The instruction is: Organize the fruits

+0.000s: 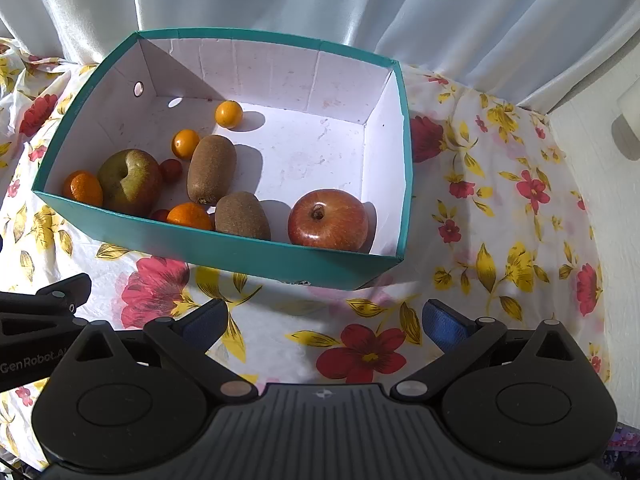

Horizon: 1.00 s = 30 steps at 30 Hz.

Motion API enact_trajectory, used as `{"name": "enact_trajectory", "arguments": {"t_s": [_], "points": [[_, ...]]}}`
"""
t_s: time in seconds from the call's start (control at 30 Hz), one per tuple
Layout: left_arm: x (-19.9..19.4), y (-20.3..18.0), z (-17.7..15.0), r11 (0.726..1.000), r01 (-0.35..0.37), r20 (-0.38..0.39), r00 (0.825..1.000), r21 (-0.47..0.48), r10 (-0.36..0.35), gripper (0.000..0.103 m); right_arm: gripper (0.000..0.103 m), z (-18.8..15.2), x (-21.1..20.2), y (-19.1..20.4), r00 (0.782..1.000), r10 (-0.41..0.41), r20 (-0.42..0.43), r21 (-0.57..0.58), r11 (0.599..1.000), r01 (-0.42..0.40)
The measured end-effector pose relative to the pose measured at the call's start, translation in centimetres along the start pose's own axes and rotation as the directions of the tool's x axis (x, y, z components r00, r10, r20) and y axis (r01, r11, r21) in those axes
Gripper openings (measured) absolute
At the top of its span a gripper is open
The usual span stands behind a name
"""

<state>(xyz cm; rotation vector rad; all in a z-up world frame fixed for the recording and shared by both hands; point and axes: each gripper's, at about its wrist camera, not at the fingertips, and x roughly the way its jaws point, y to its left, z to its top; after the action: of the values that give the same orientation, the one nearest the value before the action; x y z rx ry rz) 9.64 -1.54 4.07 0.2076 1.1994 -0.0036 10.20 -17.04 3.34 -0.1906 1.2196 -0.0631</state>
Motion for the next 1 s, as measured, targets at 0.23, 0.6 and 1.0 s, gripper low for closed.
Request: {"name": "enact_trajectory", "arguments": {"t_s": [0.23, 0.6, 1.0], "points": [[0.11, -0.13, 0.01, 1.000, 0.004, -0.001, 1.000, 0.003, -0.004, 0.093, 0.103, -0.01, -0.01, 0.10, 1.000, 0.002, 0.000, 0.000, 1.000, -0.002], [0.12, -0.15, 0.07, 1.000, 0.001, -0.002, 1.000, 0.004, -0.001, 0.093, 0.103, 0.02, 0.08, 0.04, 1.000, 0.002, -0.002, 0.001, 1.000, -0.002], [0.20, -0.11, 0.02, 1.000, 0.003, -0.003, 1.000, 0.008, -0.003, 0.093, 0.103, -0.05, 0.11, 0.23, 1.000, 0.000, 0.000, -0.003, 1.000, 0.000]]}}
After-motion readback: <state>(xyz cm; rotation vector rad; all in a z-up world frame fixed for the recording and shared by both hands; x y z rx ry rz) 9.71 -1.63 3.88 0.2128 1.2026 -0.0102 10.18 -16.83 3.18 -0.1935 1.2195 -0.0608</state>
